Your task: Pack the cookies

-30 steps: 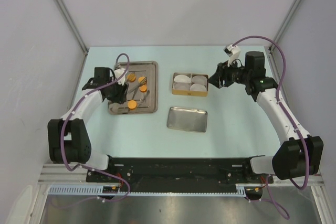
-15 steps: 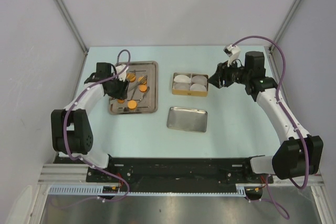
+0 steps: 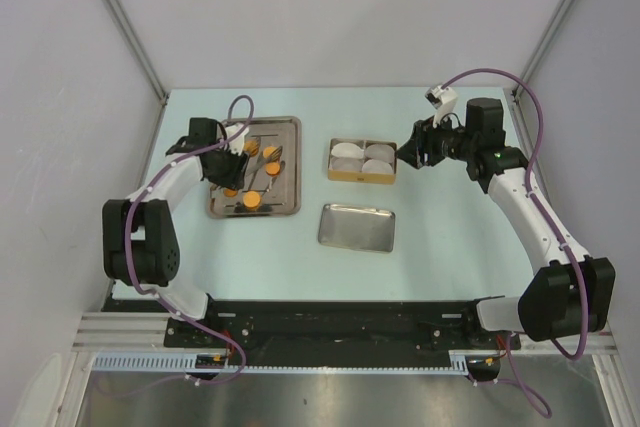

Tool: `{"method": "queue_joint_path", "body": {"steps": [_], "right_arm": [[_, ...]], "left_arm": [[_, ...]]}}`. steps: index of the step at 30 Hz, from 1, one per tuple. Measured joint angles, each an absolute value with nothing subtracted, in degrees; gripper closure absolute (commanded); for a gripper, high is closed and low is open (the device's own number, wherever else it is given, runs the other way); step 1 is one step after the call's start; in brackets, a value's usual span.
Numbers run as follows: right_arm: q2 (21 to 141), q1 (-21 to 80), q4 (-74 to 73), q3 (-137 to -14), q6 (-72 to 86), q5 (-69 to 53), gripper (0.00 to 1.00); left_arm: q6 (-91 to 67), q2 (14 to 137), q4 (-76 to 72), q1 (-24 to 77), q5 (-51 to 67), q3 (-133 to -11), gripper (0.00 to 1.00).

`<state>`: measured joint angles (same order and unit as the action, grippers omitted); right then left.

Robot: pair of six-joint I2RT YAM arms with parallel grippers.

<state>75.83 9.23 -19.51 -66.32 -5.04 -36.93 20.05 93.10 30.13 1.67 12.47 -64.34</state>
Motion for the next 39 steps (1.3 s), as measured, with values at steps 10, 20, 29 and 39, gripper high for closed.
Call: {"method": "queue_joint_path", "body": {"steps": [10,20,29,39], "right_arm": [[76.16,9.23,-19.57,-66.06,-5.21,-36.97,0.45],[76.31,9.23,-19.62,-66.0,-5.23,-36.95,0.45],[76.34,9.23,-19.62,-66.0,-5.26,-36.95,0.45],[76.34,9.19,-19.62,-65.98,-6.02,-36.95,0.45]], "left_arm": [[20.34,93.51,30.11,2.2,11.57,-64.34,0.46],[21.06,94.52,30.0,2.28,11.0,-64.62,0.46],[21.06,95.29,30.15,2.52,11.14,-65.56,0.49],[21.02,96.66,30.61,2.52,12.49,-66.26,0.5]]}}
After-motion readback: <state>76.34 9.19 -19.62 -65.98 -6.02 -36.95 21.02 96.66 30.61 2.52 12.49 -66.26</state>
